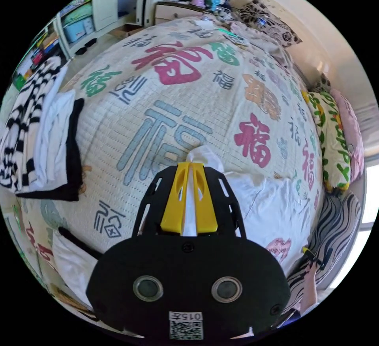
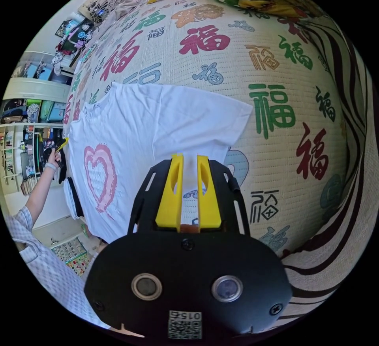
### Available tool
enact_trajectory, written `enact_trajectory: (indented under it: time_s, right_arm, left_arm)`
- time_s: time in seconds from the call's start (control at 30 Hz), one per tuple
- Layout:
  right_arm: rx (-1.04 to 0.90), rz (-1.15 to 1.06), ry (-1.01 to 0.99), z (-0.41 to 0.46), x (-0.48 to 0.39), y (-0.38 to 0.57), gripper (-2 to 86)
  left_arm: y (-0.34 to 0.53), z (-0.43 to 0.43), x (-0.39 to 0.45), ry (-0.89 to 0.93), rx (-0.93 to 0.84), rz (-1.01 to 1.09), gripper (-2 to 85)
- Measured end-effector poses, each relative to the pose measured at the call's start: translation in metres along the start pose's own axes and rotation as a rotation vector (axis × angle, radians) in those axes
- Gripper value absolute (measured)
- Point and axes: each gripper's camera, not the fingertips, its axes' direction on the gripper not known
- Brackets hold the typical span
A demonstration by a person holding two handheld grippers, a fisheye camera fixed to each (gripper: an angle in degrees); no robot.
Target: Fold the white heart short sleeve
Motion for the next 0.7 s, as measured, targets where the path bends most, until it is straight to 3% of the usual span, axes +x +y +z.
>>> enact_trajectory:
  time_s: [0.2,0.33,0.5,0.6,0.7]
  right_arm:
    - [-0.015,0.019,0.008,0.003,0.017,0.012,6.4]
    - [0.028,0.080,0.016,0.001,0.040,0.029,7.2]
    - [0.056,0.188,0.057,0.005,0.071,0.050,9.3]
    - [0.052,0.203,0.049,0.011,0.086,0.058,9.2]
    - [0.036,0.149,-0.129,0.023,0.093,0.054,8.1]
  left_arm:
    - [0.032,-0.024,-0.043,0.130,0.035,-0.095,10.6]
    - [0.074,-0.035,-0.061,0.161,-0.054,-0.033,12.5]
    - [0.086,-0.044,-0.059,0.183,-0.082,0.021,10.0]
    - [0.083,-0.047,-0.053,0.147,-0.137,0.070,2.8]
    - [0.083,-0.062,-0.056,0.120,-0.107,0.077,-0.1]
